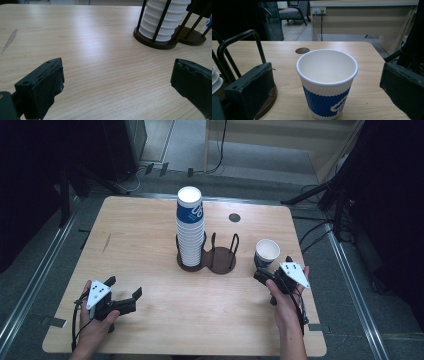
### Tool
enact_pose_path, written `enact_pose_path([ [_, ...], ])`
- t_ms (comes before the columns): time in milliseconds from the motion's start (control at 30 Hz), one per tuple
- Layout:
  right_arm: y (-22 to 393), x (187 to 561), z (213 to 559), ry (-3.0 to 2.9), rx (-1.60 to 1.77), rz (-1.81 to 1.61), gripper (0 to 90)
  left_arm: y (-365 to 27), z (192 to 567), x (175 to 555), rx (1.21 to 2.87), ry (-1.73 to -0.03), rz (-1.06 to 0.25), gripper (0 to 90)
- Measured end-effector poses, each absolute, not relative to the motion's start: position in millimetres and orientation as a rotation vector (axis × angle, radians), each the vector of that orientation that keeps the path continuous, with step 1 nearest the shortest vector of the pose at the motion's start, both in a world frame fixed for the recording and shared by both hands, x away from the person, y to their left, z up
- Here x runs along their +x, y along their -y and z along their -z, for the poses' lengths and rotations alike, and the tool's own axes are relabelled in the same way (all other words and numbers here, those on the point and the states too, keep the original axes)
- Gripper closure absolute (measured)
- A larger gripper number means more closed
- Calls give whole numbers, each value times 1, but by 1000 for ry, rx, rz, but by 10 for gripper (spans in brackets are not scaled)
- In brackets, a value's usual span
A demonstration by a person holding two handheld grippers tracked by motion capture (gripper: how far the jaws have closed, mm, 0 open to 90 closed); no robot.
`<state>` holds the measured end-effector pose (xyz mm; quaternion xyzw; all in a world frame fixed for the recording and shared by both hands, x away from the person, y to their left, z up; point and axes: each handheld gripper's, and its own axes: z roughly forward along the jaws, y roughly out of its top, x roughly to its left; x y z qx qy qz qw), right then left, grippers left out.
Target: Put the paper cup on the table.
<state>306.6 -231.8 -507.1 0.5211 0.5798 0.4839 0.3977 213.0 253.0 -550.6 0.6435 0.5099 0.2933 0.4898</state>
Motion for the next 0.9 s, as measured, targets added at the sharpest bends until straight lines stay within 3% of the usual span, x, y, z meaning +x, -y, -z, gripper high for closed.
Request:
enact_pose_path([
  [900, 252, 262, 510, -1494, 1304, -1206, 0, -252, 551, 213, 1571, -1242, -709, 0],
])
